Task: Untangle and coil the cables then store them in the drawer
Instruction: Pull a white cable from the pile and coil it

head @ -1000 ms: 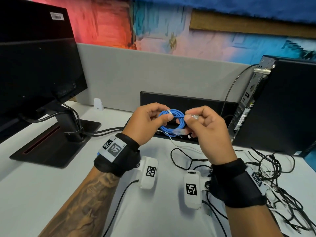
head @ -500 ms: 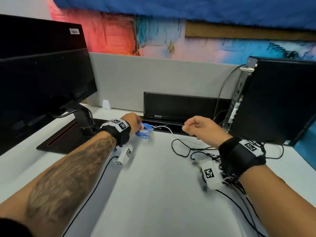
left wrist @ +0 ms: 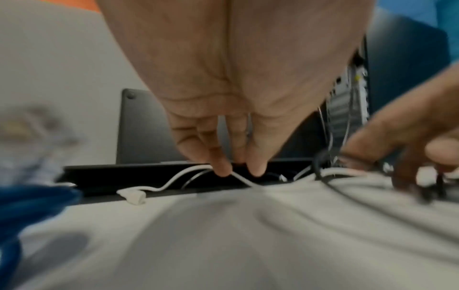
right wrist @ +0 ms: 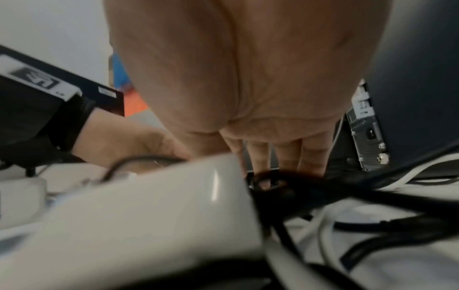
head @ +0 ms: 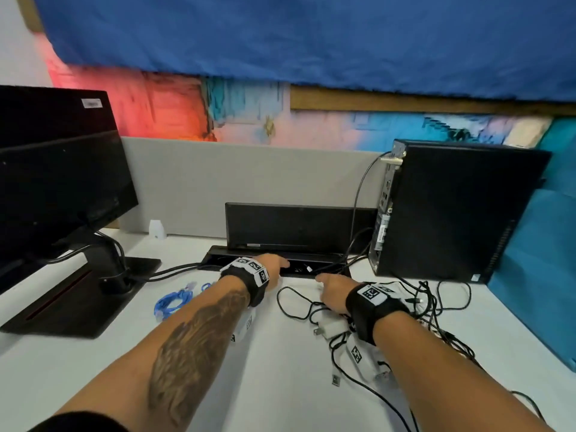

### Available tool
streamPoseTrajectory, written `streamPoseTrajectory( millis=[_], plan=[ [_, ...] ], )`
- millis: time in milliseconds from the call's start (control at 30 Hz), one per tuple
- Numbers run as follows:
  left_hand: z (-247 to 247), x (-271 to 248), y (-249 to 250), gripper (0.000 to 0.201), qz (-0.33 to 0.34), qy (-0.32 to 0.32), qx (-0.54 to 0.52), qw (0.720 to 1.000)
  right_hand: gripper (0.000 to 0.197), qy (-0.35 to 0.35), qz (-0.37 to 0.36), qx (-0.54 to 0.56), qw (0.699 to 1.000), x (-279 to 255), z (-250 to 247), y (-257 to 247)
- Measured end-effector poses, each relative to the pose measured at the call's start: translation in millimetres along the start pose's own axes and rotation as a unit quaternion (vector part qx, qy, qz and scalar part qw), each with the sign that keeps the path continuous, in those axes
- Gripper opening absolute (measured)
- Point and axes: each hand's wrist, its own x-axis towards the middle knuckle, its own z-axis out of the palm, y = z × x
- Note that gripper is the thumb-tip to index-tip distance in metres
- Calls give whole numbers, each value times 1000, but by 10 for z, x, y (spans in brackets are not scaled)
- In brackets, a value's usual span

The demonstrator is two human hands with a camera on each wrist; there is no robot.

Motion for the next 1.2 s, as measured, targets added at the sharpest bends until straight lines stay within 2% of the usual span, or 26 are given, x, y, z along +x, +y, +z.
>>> streamPoseTrajectory(
  millis=[33,100,200,233,300,333,400,467,533,567,600,667,767,800,867,900,967,1000,1033,1100,1167,1200],
  plan=[
    [48,30,20,40,-8,-19,26,999,51,1,-2,-22,1000,8,-1,-26],
    [40,80,59,22,-24,-26,71,997,36,35,-19,-57,998,35,-61,-35],
    [-151,14,56,19,-14,45,93,995,22,152,-26,12,988,11,-251,-19],
    [-231,-30,27,17,-10,84,53,995,22,199,-31,40,979,-17,-345,-7],
    [-392,-137,-37,12,4,165,-100,981,21,266,-57,80,959,-115,-553,29],
    [-490,-198,-56,10,19,209,-178,961,21,266,-78,101,956,-167,-663,47],
    [-731,-287,-104,9,32,296,-284,911,25,212,-109,97,966,-273,-862,102],
    [-1007,-369,-205,10,8,365,-386,847,29,161,-103,39,981,-376,-1022,187],
    [-1233,-448,-367,18,-34,396,-471,787,23,149,-89,42,984,-472,-1142,331],
    [-1307,-490,-435,22,-48,395,-501,769,21,152,-91,66,982,-524,-1184,393],
    [-1352,-537,-466,23,-55,385,-512,766,20,156,-96,102,978,-567,-1215,424],
    [-1357,-649,-380,22,-41,336,-516,787,21,161,-116,211,957,-659,-1266,382],
    [-1228,-789,-47,21,9,249,-532,809,18,200,-163,373,891,-834,-1371,109],
    [-1161,-818,53,18,22,251,-511,822,17,216,-177,413,867,-896,-1418,6],
    [-1021,-891,244,12,31,305,-414,857,17,229,-199,468,830,-1025,-1516,-187],
    [-955,-958,353,18,35,341,-378,860,17,229,-207,487,817,-1077,-1557,-264],
    [-835,-1122,619,29,74,383,-383,837,18,220,-226,524,791,-1147,-1624,-394],
    [-784,-1180,750,34,98,374,-412,825,18,212,-237,549,773,-1164,-1652,-444],
    [-734,-1224,878,39,118,346,-453,813,19,200,-248,576,753,-1183,-1680,-493],
    [-652,-1237,1070,49,145,245,-535,796,21,175,-267,625,713,-1211,-1718,-576],
    [-592,-1204,1206,38,163,153,-563,796,21,156,-276,656,685,-1250,-1729,-647],
    [-572,-1197,1249,28,172,133,-556,803,21,151,-279,664,677,-1259,-1728,-671]
  ],
)
